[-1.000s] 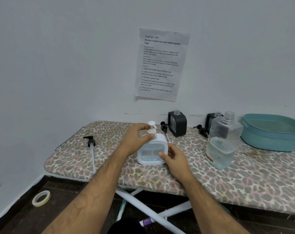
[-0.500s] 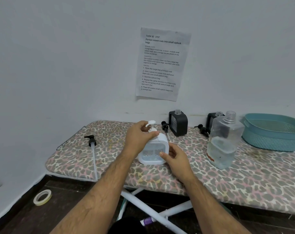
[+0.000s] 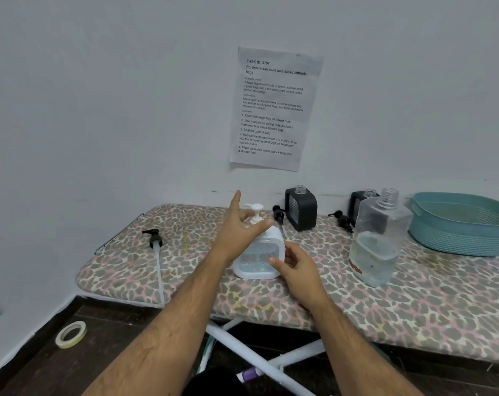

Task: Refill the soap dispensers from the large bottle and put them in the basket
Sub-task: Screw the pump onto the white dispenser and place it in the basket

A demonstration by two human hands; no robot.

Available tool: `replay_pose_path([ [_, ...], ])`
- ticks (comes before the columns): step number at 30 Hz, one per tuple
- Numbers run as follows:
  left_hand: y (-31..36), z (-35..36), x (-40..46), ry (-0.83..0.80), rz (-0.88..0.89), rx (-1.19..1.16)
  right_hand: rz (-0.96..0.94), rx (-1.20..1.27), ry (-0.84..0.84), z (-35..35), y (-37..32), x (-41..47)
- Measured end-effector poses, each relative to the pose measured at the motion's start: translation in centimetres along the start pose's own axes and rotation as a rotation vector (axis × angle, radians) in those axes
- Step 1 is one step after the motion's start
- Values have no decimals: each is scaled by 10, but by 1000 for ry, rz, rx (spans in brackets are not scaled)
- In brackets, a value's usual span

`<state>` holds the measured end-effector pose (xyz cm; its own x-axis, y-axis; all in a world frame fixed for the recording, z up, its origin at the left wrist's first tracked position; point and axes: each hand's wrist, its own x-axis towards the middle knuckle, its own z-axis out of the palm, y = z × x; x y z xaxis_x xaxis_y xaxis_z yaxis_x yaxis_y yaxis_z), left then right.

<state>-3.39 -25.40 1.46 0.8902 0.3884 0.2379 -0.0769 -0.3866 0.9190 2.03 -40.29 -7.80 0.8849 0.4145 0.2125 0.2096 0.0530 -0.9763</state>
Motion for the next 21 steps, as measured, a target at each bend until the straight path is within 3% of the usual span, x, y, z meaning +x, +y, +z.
replay_pose_path([
  [4,-3,2,3,145,11,32,-8,-12,-1,0,-1,-1],
  [8,-7,1,2,152,33,1,-11,-12,1,0,-1,-1],
  [21,-3,-1,-2,-109,-22,120,9,-7,8,0,1,1],
])
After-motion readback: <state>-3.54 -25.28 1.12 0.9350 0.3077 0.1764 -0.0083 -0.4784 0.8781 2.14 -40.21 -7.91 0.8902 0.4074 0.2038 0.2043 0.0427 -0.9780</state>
